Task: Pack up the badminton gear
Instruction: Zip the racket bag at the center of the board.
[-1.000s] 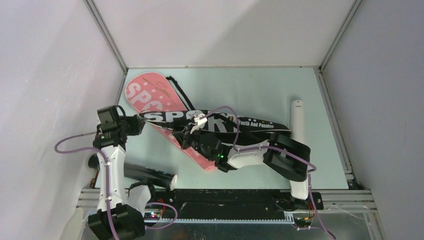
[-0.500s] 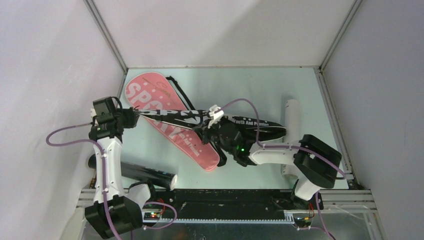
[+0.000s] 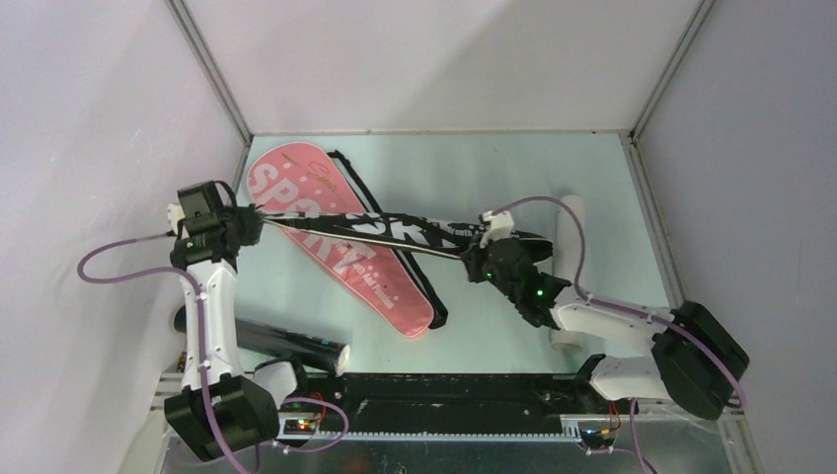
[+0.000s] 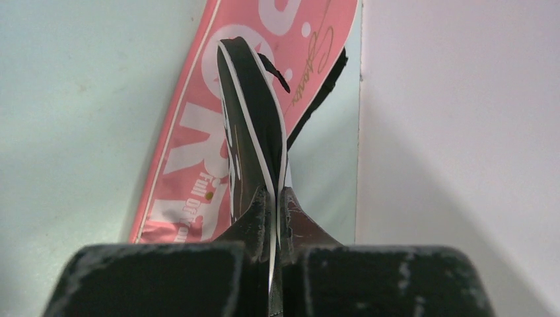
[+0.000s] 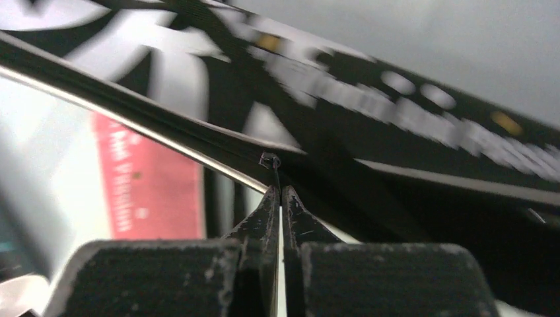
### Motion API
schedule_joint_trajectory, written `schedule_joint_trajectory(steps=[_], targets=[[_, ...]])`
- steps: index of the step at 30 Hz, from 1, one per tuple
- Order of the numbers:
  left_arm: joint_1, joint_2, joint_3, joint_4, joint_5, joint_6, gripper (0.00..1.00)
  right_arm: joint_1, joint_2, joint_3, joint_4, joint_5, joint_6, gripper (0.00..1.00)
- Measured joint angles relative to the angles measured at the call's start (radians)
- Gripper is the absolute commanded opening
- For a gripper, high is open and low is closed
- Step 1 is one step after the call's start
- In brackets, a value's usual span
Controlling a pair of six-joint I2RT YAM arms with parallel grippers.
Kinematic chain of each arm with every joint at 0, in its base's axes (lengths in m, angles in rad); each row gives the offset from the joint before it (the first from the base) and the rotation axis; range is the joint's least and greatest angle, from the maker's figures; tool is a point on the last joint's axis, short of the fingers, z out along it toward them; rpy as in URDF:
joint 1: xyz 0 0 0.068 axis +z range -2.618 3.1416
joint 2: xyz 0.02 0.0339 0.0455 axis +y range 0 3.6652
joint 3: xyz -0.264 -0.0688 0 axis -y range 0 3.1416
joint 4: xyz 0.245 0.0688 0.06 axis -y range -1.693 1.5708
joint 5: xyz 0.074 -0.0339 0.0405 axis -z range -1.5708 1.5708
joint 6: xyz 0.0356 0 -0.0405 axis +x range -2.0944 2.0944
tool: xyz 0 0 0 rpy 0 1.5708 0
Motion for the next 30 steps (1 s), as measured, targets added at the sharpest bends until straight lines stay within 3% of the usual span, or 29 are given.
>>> schedule_joint_trajectory(steps=[11,18,22,24,25,30], targets=[[0.04,0.016,0.056,-0.027,-0.071,0.06,0.0,-0.305,-0.253,-0.13,-0.33,0.145,0.166,0.0],[0.043,0.044,0.092,-0.03,-0.075,0.088,0.0,-0.543,-0.18,-0.134,-0.312,0.093,0.218,0.0],[0.043,0.06,0.093,-0.033,-0.068,0.108,0.0,-0.595,-0.132,-0.141,-0.273,0.028,0.231,0.01],[0.043,0.062,0.093,-0.03,-0.067,0.117,0.0,-0.602,-0.132,-0.141,-0.26,-0.003,0.219,0.18],[0.043,0.062,0.093,-0.025,-0.066,0.123,0.0,-0.605,-0.132,-0.141,-0.255,-0.022,0.208,0.31],[0.057,0.061,0.093,0.036,-0.045,0.134,0.0,-0.585,-0.142,-0.109,-0.35,-0.063,0.106,0.57]])
